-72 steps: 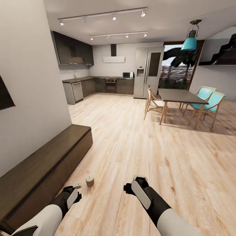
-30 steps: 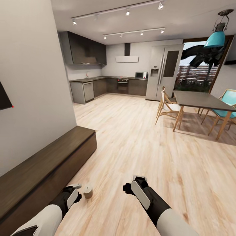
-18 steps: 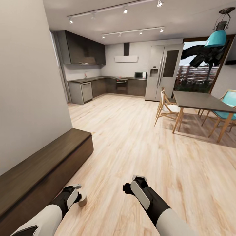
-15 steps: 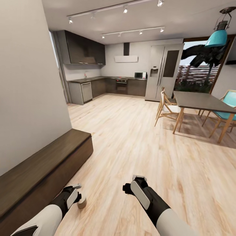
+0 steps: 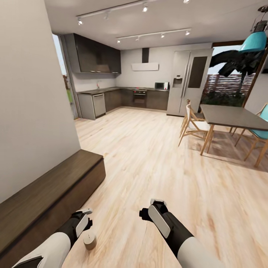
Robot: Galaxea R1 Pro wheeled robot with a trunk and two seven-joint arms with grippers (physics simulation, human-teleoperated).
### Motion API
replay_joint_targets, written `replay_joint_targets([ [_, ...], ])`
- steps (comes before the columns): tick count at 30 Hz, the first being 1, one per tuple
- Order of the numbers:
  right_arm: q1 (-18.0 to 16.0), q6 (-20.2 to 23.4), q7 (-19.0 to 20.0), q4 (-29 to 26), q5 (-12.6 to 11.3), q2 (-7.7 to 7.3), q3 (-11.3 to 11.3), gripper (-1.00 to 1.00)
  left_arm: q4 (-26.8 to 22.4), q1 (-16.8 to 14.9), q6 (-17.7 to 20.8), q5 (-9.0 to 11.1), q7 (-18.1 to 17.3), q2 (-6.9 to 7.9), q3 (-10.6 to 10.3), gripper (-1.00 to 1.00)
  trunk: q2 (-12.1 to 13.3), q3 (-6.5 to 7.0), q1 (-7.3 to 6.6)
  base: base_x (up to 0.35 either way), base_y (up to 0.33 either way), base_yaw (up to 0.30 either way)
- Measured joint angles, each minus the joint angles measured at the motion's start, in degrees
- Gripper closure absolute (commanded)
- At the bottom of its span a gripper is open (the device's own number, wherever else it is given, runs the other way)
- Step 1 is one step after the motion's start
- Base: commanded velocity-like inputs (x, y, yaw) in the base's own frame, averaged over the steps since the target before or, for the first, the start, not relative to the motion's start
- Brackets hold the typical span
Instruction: Place each of the two pumpkins and all three candles from the living room inside a cabinet in the living room (use any cabinet), then make sure every cabinet is closed, and position the cauldron so it is next to a table in the living room.
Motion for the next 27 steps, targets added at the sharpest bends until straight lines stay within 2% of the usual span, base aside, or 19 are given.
replay_joint_targets([
  [10,0.00,0.00,0.00,0.00,0.00,0.02,0.02,-1.00,0.00,0.00,-0.02,0.00,0.00,-0.03,0.01,-1.00,0.00,0.00,0.00,0.238,-0.009,0.161],
  [23,0.00,0.08,0.00,0.00,0.01,0.17,0.12,-1.00,-0.01,0.00,-0.06,-0.02,0.00,-0.11,0.00,-1.00,0.00,0.00,0.00,-0.012,-0.006,0.270],
  [27,0.00,0.08,-0.07,0.00,0.00,0.17,1.39,-1.00,-0.01,0.00,-0.06,-0.03,0.00,-0.15,0.01,-1.00,0.00,0.00,0.00,-0.021,-0.044,0.290],
])
